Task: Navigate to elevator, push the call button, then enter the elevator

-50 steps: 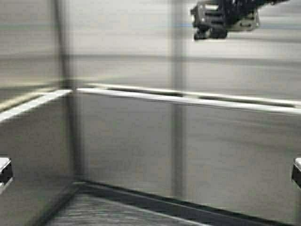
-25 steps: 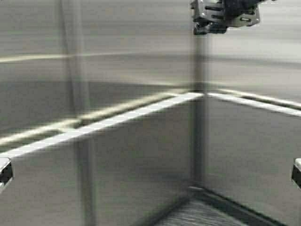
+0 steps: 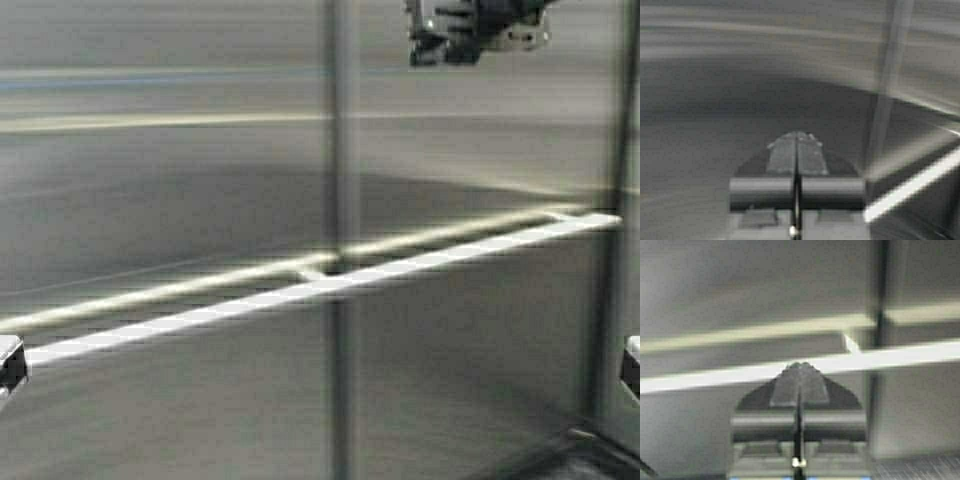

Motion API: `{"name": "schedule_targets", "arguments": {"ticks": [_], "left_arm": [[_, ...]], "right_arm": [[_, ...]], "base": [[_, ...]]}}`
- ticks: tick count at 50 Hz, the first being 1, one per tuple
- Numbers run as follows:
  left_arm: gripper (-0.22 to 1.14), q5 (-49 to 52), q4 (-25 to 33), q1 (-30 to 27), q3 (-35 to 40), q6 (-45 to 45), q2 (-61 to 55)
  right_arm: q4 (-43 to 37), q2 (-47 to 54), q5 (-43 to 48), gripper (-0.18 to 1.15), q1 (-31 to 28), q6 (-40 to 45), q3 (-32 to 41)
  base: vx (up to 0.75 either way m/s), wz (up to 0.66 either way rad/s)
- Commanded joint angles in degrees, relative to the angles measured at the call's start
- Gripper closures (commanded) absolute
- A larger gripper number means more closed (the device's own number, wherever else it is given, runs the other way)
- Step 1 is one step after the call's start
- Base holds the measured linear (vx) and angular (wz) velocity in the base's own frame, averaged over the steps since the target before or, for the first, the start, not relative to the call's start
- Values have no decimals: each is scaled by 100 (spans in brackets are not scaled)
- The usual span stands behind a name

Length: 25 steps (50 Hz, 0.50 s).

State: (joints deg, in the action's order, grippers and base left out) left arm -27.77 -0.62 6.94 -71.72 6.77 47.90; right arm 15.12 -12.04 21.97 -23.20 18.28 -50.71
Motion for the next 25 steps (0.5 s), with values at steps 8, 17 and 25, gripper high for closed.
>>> {"name": "schedule_targets", "arguments": {"ticks": [8, 17, 25], "left_arm": [[89, -53, -18, 0, 105, 114, 79], [89, -53, -9, -9, 9, 141, 105], [89, -53, -9, 0, -26, 141, 105]], "right_arm": [[0, -360, 88, 91, -18, -18, -185], [0, -343, 185, 91, -18, -18, -202], [0, -193, 272, 91, -18, -18, -176]], "base": [[9, 57], [9, 57], [6, 46]]}}
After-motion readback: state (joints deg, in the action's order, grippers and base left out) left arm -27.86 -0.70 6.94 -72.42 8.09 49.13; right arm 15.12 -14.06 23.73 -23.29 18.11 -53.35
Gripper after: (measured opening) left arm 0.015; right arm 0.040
